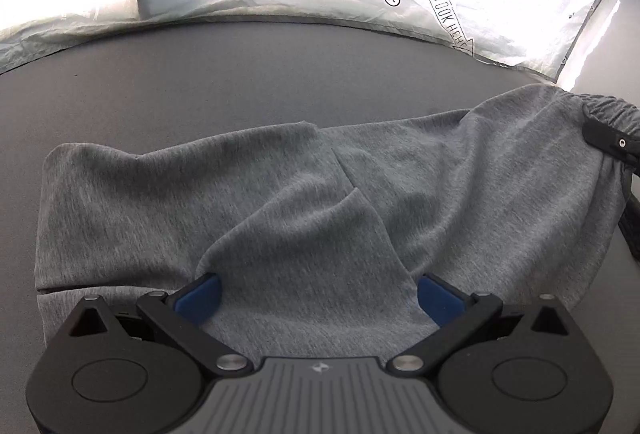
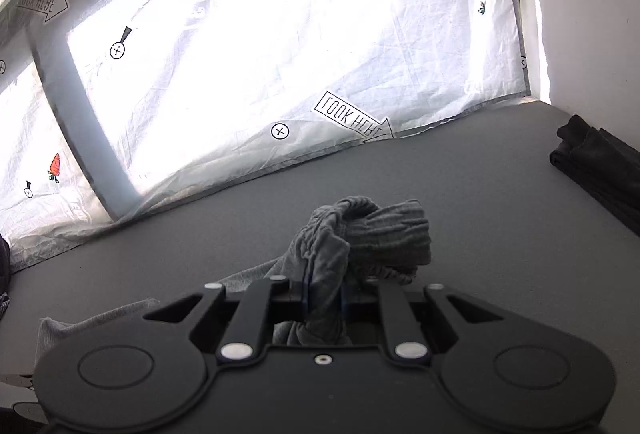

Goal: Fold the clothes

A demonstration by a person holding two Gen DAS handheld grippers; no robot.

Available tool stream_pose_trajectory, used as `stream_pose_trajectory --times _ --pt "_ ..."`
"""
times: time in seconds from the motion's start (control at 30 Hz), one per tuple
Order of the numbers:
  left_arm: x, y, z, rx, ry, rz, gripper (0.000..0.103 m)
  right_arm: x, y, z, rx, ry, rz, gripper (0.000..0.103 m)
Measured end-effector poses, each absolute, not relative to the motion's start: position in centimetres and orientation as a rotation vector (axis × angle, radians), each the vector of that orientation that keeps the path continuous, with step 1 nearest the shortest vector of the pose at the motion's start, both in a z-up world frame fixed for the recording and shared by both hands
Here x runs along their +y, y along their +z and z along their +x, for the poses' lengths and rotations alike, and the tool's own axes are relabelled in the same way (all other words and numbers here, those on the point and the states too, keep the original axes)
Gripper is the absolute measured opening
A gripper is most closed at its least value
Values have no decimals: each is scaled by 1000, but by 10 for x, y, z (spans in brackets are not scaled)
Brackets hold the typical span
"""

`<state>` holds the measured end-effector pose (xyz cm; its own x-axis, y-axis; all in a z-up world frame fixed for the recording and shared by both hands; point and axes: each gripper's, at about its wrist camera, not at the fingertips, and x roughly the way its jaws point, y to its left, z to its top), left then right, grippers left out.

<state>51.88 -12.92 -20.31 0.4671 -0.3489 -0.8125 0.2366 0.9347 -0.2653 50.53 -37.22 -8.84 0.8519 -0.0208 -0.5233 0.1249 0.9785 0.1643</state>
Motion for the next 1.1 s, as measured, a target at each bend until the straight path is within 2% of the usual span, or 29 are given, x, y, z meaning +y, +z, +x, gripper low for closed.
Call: stream_pose_trajectory --times 0.07,0.23,0.27,0.33,0.47,0.6,0.63,0.7,0.83,0.97,1.1 --pt "-88 -177 512 949 -338 -268 103 -339 -72 503 496 -6 71 14" --pt "12 -134 488 794 -113 -370 103 -218 -67 474 393 283 -354 15" --pt "31 -131 484 782 -63 -384 103 -192 -77 466 412 356 -440 17" --pt "64 -131 473 769 30 -407 103 -143 -105 449 483 514 -612 34" --pt "110 -144 451 790 152 -479 103 -97 -139 410 579 710 -767 37" --pt "113 -162 443 842 123 -521 103 -99 -127 408 580 670 -743 68" --pt "108 -166 443 859 102 -517 103 -102 -124 411 574 645 -738 72" --pt "93 -175 449 897 37 -501 103 -117 -120 428 629 573 -661 72" --pt "58 -188 465 951 -105 -443 103 -172 -119 469 797 401 -337 84" --pt "31 -203 479 1003 -172 -416 103 -231 -133 497 944 282 -6 86" --pt "22 -215 488 1043 -207 -448 103 -269 -159 514 1032 209 201 86"
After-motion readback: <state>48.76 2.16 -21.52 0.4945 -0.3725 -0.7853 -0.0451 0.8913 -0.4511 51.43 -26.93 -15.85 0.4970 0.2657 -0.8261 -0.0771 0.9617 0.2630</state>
